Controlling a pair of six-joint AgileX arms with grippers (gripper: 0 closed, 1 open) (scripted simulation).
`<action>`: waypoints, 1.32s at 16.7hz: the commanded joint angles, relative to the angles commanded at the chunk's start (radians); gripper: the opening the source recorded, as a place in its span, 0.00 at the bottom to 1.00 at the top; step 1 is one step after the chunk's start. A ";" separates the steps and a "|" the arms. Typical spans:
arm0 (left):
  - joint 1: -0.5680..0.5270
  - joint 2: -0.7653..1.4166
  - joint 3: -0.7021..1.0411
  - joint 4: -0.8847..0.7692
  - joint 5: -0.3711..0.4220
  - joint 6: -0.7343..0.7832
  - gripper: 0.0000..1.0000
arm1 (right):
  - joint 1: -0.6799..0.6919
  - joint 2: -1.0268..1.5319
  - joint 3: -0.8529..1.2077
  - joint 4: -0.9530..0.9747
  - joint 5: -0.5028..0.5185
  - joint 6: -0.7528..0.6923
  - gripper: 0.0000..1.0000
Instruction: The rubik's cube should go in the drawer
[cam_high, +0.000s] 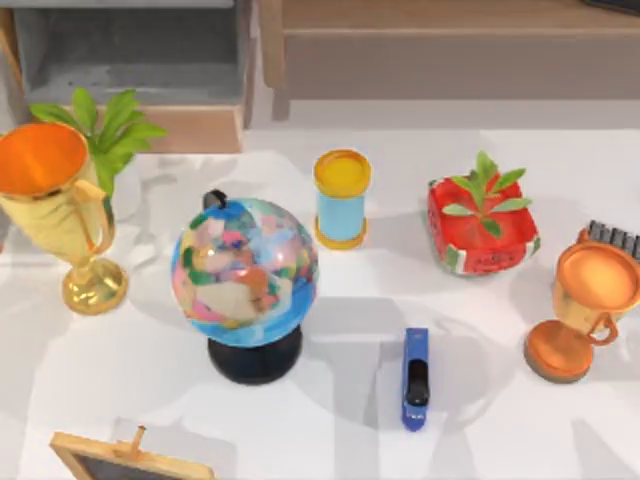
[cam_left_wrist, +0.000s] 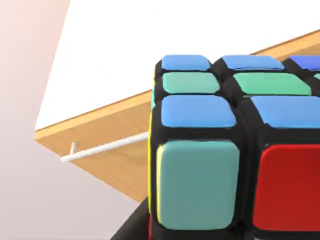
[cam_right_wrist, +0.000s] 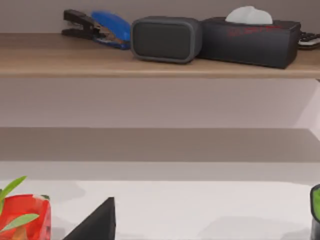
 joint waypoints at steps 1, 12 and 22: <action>0.028 0.057 0.013 -0.074 0.016 -0.019 0.00 | 0.000 0.000 0.000 0.000 0.000 0.000 1.00; 0.171 0.685 0.097 -0.464 0.148 -0.182 0.00 | 0.000 0.000 0.000 0.000 0.000 0.000 1.00; 0.174 0.698 0.097 -0.467 0.151 -0.185 0.30 | 0.000 0.000 0.000 0.000 0.000 0.000 1.00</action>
